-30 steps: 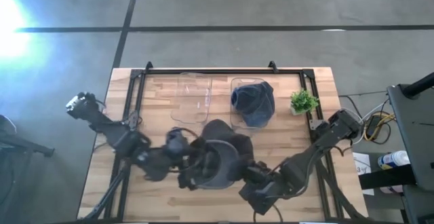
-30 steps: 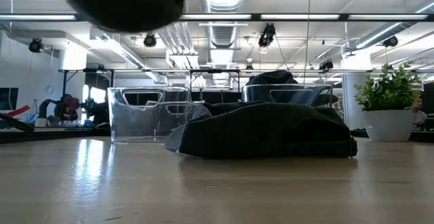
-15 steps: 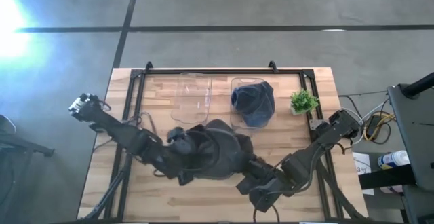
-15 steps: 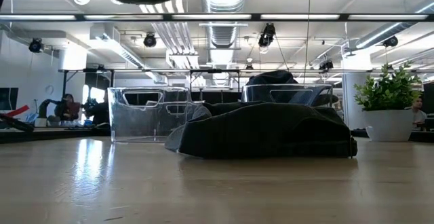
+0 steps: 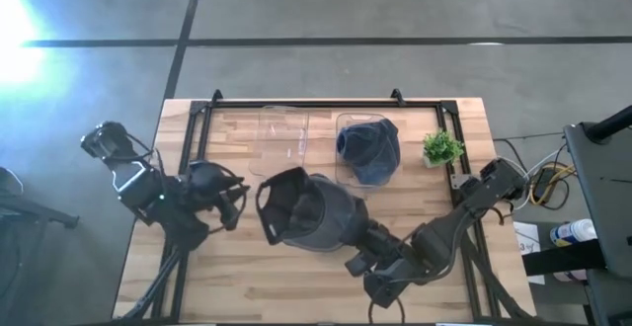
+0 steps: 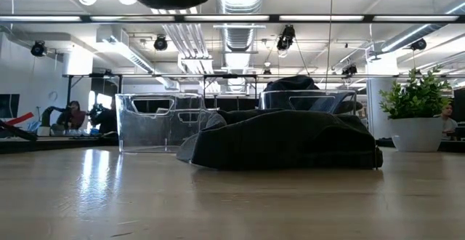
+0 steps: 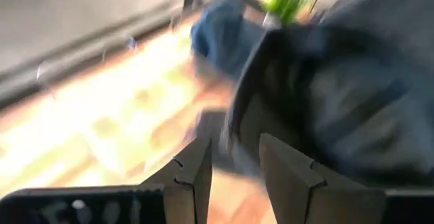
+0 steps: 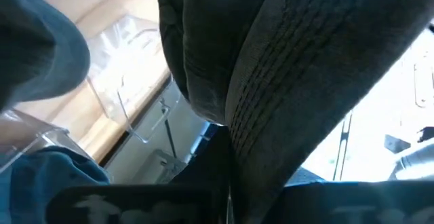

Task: Pick & Place hat
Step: Put the left black cap into the left transparent bin

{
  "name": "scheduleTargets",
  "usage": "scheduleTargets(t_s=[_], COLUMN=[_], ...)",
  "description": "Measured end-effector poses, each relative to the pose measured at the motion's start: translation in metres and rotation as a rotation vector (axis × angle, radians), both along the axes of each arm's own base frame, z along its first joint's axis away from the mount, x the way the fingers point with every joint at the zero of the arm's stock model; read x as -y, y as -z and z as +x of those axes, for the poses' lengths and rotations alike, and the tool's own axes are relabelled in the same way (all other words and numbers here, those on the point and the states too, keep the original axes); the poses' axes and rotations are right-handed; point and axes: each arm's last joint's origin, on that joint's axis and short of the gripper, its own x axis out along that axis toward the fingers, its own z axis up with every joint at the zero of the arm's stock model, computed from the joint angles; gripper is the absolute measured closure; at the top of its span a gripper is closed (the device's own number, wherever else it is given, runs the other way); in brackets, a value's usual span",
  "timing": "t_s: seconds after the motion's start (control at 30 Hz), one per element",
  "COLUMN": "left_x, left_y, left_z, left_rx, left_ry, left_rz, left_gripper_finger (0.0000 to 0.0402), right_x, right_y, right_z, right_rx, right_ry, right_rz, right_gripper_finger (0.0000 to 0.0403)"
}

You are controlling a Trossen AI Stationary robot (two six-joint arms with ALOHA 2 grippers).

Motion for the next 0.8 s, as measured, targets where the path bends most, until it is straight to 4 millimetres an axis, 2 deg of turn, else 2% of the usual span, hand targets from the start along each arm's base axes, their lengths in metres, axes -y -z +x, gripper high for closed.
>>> scheduleTargets(t_s=[0.1, 0.2, 0.37, 0.6, 0.8], left_x=[-0.001, 0.003, 0.007, 0.011, 0.015], left_y=[0.018, 0.033, 0.056, 0.058, 0.077], left_z=[0.001, 0.007, 0.028, 0.082, 0.098], left_rx=[-0.056, -0.040, 0.045, 0.367, 0.307], left_ry=[-0.014, -0.019, -0.003, 0.222, 0.261], left_rz=[-0.055, -0.082, -0.094, -0.153, -0.182], left_gripper_finger=[0.0284, 0.0284, 0.0284, 0.0284, 0.0284], right_x=[0.002, 0.002, 0.003, 0.003, 0.004], right_y=[-0.003, -0.005, -0.005, -0.004, -0.008], right_z=[-0.002, -0.003, -0.002, 0.004, 0.008], right_rx=[0.024, 0.024, 0.008, 0.019, 0.092], right_ry=[0.013, 0.011, -0.010, -0.017, 0.020], right_rz=[0.014, 0.013, 0.029, 0.061, 0.067], right_gripper_finger=[0.0390, 0.0390, 0.0390, 0.0390, 0.0390])
